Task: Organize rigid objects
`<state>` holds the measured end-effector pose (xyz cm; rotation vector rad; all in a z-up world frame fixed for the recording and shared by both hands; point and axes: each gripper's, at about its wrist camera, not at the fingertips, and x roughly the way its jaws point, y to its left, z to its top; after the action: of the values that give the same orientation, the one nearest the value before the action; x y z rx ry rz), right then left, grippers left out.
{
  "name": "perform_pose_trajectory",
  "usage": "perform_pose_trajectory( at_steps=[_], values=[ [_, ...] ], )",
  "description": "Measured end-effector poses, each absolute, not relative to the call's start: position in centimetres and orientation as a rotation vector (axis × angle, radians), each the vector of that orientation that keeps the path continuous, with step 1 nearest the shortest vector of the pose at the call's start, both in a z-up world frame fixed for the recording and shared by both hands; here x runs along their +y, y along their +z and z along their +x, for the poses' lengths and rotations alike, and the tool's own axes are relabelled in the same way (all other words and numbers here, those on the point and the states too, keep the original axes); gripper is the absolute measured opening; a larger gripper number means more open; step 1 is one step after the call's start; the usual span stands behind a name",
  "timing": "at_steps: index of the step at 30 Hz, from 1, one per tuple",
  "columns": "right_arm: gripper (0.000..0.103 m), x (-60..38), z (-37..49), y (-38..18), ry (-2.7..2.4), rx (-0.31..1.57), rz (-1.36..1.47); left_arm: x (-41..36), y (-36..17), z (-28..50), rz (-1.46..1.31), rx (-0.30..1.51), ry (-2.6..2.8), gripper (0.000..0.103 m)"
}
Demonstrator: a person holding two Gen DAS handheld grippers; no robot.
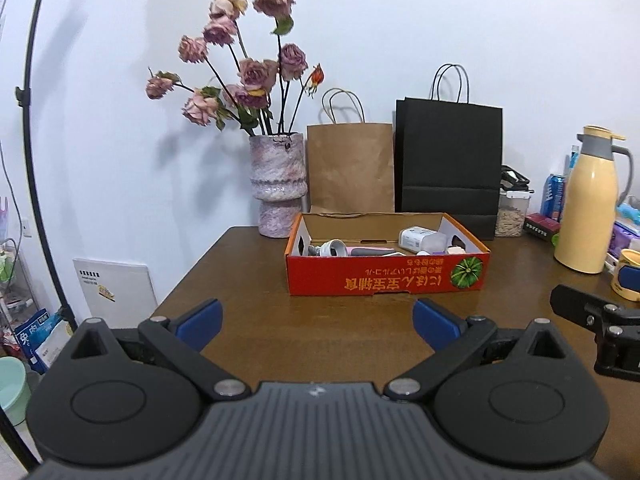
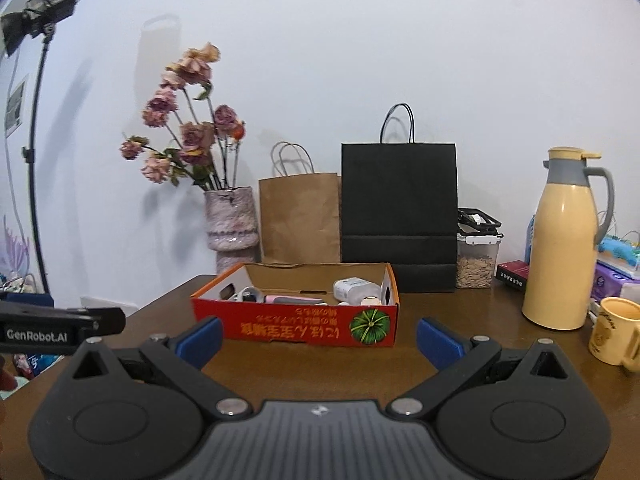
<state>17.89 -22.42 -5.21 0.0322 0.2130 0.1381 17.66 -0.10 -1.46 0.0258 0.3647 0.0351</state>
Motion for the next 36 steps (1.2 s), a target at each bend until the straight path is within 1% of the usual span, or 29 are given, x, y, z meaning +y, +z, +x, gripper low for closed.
perform_pose_trajectory(
  at_steps=[6,15,23,36],
  values=[
    [0.103,-21.8,13.3,-5.0,0.159,0.214,0.023,0.4,-1.5,13.2,0.018,0.369,0.038,0.103],
    [0.103,-21.3,9.0,-5.0,0.169,0.217,0.014,0.6,-1.9,9.1,0.004,0.382,0.040,0.103],
    [0.103,-21.7,7.4,-4.7,0.163,0.210,0.014,0.4,-1.9,7.9,0.001,0.382,0.034,0.103],
    [0.103,-21.9,7.5,-4.6,0.164,0.214,0.015,0.2,-1.8,7.6,0.001,0.377,0.027,0.103]
  ],
)
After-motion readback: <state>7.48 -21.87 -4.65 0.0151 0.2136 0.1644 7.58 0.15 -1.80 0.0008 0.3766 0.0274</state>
